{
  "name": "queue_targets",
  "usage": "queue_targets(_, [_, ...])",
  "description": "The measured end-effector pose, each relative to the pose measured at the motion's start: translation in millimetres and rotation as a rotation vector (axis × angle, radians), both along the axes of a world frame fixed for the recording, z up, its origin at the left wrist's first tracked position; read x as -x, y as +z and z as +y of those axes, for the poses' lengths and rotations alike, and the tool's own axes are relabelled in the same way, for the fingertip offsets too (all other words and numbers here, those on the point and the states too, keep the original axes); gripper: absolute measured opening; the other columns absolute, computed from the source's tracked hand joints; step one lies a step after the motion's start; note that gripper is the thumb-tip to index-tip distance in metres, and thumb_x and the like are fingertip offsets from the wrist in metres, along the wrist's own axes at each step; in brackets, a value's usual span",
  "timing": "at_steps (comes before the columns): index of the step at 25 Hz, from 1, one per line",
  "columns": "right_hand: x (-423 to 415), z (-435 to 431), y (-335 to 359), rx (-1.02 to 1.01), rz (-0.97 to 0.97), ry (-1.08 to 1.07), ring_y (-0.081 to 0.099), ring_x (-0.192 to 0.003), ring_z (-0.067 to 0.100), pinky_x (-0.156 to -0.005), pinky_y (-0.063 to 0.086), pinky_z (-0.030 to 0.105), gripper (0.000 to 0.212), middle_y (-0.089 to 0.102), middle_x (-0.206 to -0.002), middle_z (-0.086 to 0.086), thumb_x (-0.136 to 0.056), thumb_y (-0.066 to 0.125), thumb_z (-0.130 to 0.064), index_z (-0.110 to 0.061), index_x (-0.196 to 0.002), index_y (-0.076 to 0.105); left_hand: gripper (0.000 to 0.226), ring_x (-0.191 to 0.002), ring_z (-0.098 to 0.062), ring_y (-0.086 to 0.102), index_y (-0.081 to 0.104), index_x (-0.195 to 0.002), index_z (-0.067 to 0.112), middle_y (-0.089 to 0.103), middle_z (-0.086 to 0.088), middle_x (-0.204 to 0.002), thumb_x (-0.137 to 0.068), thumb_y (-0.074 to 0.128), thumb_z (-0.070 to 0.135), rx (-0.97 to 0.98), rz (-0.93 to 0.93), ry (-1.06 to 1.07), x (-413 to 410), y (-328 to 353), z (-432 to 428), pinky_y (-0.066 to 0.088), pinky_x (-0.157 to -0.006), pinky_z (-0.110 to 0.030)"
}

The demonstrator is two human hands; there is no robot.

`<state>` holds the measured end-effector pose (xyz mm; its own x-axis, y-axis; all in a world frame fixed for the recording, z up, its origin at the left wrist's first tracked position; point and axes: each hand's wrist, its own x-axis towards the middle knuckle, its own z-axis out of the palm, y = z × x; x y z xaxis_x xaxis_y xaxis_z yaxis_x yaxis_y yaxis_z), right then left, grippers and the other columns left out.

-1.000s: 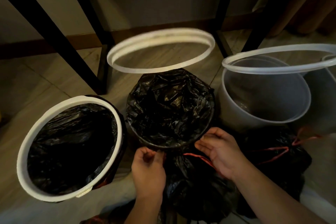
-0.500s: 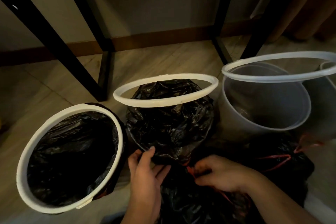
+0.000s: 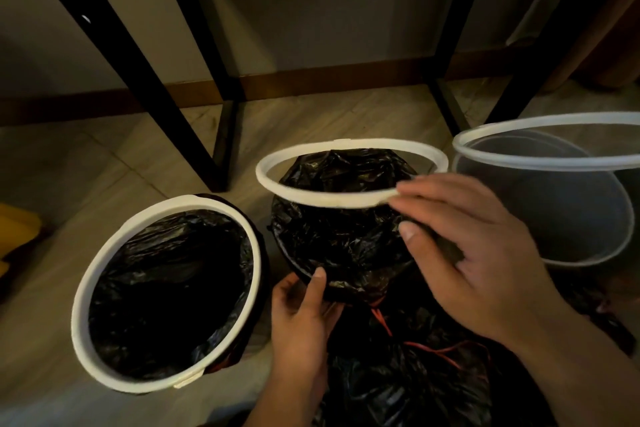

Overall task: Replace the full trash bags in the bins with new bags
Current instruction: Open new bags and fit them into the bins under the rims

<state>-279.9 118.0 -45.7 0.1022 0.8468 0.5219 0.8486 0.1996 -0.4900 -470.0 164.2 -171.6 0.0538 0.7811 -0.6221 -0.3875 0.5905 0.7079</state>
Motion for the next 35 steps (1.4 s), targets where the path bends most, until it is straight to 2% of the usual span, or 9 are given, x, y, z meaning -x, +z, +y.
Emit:
queue_targets(4, [-6,-9,-29,0.1,-0.054,0.088,0.066,-0.104,0.008,-0.097,0.052,0.03,0.017,0.076,-0.105,-0.01,-0.091,0.075,-0.018,-0.017,-0.106,0.083,0.028,-0.109,-0.028,0.076,0.063,-0.13,0.018,0.079,-0.009,-0.117,-0.105,0.062,0.032,0.017,0.003,0.064,1,1,-6,0.059,-0.098,-0.051])
queue_targets(8, [-4,-9,-56,0.292,-0.022,0.139,0.066,-0.102,0.005,-0.088,0.058,0.034,0.017,0.074,-0.106,-0.015,-0.091,0.08,-0.018,-0.022,-0.107,0.083,0.046,-0.096,-0.022,0.079,0.072,-0.119,0.024,0.081,-0.002,-0.106,-0.099,0.056,0.063,0.005,-0.006,0.116,6,11,-4,0.062,-0.08,-0.04])
queue_targets(13, [-6,-9,-78,0.337,-0.037,0.169,0.062,-0.102,-0.001,-0.09,0.056,0.028,0.013,0.073,-0.103,-0.02,-0.094,0.077,-0.023,-0.025,-0.104,0.084,0.026,-0.096,-0.015,0.078,0.069,-0.113,0.023,0.081,0.004,-0.106,-0.094,0.077,0.038,-0.098,0.199,0.011,5,9,2,0.061,-0.08,-0.039])
queue_targets(17, [-8,-8,-88,0.363,-0.007,0.165,0.062,-0.103,-0.001,-0.092,0.055,0.025,0.012,0.072,-0.102,-0.02,-0.095,0.075,-0.022,-0.025,-0.103,0.083,0.014,-0.088,-0.008,0.077,0.073,-0.094,0.032,0.079,0.008,-0.096,-0.093,0.076,0.046,-0.179,0.318,-0.03,7,1,0,0.061,-0.084,-0.037])
queue_targets(23, [-11,-6,-98,0.387,0.118,0.167,0.064,-0.104,0.0,-0.091,0.054,0.024,0.012,0.072,-0.1,-0.022,-0.093,0.079,-0.019,-0.026,-0.102,0.084,0.043,-0.06,-0.01,0.051,0.064,-0.083,0.026,0.056,0.007,-0.062,-0.082,0.067,0.069,-0.259,0.452,-0.12,7,1,2,0.05,-0.064,-0.042])
queue_targets(26, [-12,-5,-102,0.391,0.174,0.159,0.065,-0.105,0.001,-0.093,0.054,0.025,0.013,0.073,-0.098,-0.021,-0.091,0.082,-0.015,-0.024,-0.1,0.085,0.028,-0.067,0.0,0.062,0.065,-0.093,0.035,0.069,0.015,-0.076,-0.091,0.067,0.063,-0.277,0.534,-0.112,7,0,0,0.054,-0.072,-0.036])
queue_targets(30, [-9,-6,-96,0.384,0.255,0.132,0.068,-0.102,0.004,-0.088,0.059,0.032,0.013,0.072,-0.101,-0.021,-0.089,0.081,-0.03,-0.028,-0.101,0.084,0.027,-0.11,0.002,0.066,0.053,-0.121,0.035,0.069,0.017,-0.114,-0.099,0.068,0.039,-0.329,0.584,-0.096,3,10,-3,0.052,-0.09,-0.021])
queue_targets(33, [-14,25,-74,0.426,0.195,0.113,0.06,-0.12,-0.002,-0.1,0.053,0.027,0.051,0.063,-0.126,-0.026,-0.086,0.067,-0.059,-0.044,-0.135,0.064,0.038,-0.129,0.019,0.045,0.048,-0.132,0.039,0.048,0.019,-0.146,-0.097,0.064,0.044,-0.552,0.76,-0.162,3,32,-1,0.04,-0.104,-0.012])
queue_targets(35, [-15,74,-63,0.606,0.022,0.138,0.052,-0.134,0.008,-0.11,0.049,0.038,0.078,0.055,-0.142,-0.017,-0.078,0.068,-0.068,-0.046,-0.149,0.045,0.048,-0.141,0.018,0.03,0.051,-0.138,0.036,0.033,0.011,-0.161,-0.094,0.06,0.051,-0.74,0.985,-0.274,5,40,18,0.03,-0.111,-0.01])
